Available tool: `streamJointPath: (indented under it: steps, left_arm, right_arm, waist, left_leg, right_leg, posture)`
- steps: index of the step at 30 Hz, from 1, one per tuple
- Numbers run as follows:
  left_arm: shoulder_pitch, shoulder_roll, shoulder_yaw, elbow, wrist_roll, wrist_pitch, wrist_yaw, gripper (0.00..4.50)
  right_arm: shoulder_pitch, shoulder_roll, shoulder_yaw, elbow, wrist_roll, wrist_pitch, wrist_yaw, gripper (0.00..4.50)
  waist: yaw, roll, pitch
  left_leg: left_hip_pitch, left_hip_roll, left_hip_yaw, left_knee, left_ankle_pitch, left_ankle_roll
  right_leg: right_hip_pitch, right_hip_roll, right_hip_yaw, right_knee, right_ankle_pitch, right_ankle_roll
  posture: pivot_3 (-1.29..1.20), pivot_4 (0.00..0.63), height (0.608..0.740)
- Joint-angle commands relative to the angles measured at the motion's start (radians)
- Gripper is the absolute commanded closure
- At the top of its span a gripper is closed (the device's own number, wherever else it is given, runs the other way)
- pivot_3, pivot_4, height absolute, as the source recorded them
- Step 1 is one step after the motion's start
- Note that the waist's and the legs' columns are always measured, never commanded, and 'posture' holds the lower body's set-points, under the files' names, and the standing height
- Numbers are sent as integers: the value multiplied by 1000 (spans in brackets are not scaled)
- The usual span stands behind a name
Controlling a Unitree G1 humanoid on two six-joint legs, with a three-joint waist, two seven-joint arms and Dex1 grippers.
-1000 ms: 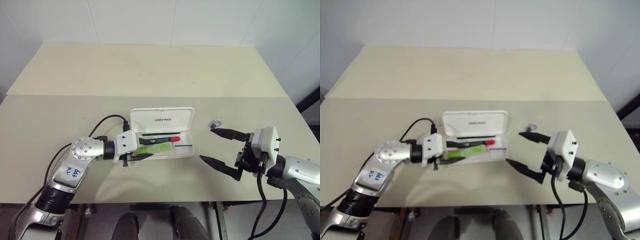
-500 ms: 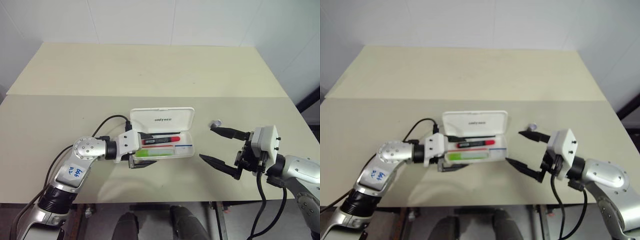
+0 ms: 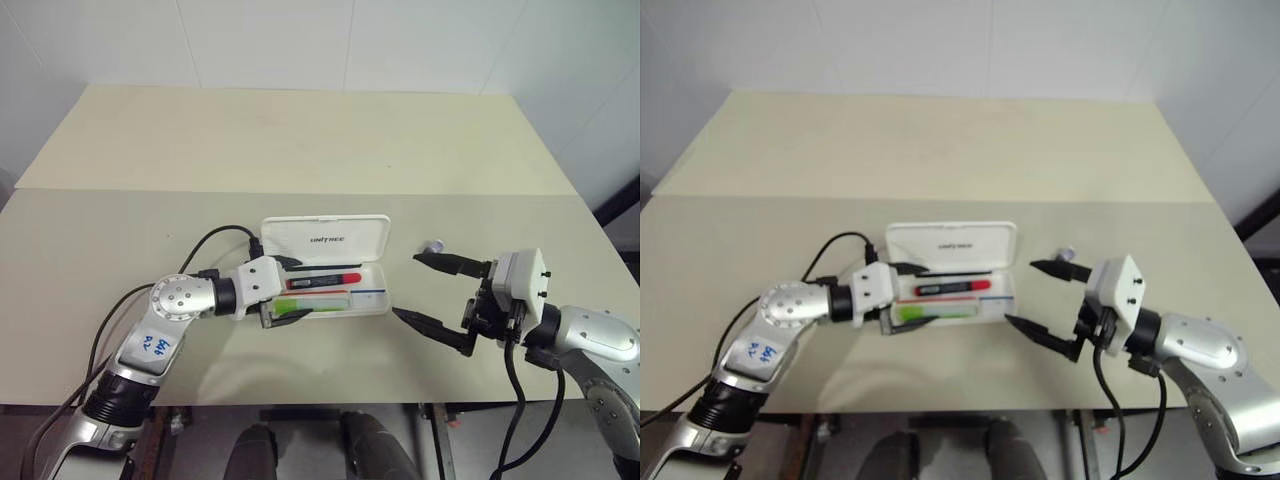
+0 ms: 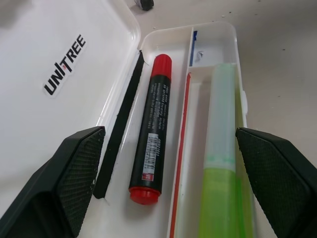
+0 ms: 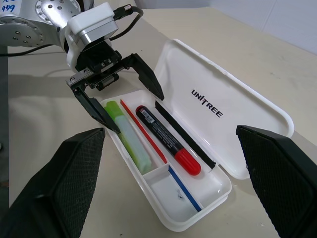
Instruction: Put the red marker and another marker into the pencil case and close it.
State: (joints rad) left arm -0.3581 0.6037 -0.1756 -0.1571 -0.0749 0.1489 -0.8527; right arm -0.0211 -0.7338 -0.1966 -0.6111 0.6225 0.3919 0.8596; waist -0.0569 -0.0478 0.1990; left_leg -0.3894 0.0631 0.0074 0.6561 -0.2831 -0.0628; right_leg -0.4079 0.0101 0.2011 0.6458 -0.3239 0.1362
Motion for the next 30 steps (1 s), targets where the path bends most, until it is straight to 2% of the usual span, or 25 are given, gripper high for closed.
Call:
streamJointPath:
  steps: [1,7,14,21,26,30]
  left_arm:
    - [-9,1,7,-7,31,-3,31,25]
    - [-3,19,19,-6,39,-7,44,25]
    - [-13,31,71,-122,-29,74,33,25]
    - [-31,41,223,-264,-320,190,-53,25]
    - [80,131,308,-287,-473,152,-250,25]
    - [87,84,351,-254,-509,44,-272,25]
  right_arm:
    - [-7,6,-2,-5,5,-21,6,0]
    - [-9,10,4,-1,0,-24,10,0]
    - [-17,9,9,13,0,-30,17,0]
    - [-20,11,8,80,-37,-57,18,0]
    - [-76,16,25,263,-161,-141,-9,0]
    - [-165,35,50,425,-256,-200,-44,0]
  waist:
    - [0,0,0]
    - [-3,0,0]
    - [-2,0,0]
    - [-2,0,0]
    - [-23,0,0]
    - [-26,0,0]
  left_leg:
    - [0,0,0,1,0,0]
    - [1,0,0,3,0,0]
    - [1,0,0,3,0,1]
    - [-1,0,0,3,0,1]
    - [0,0,2,3,0,1]
    - [0,0,1,3,0,1]
  right_leg:
    - [0,0,0,0,0,0]
    - [2,0,1,1,1,2]
    - [2,0,1,1,2,3]
    - [1,0,1,0,2,3]
    - [1,0,1,0,1,2]
    - [1,-1,1,0,2,2]
  posture:
    - [0,150,740]
    - [0,150,740]
    - [0,150,740]
    - [0,150,740]
    - [0,150,740]
    - [0,150,740]
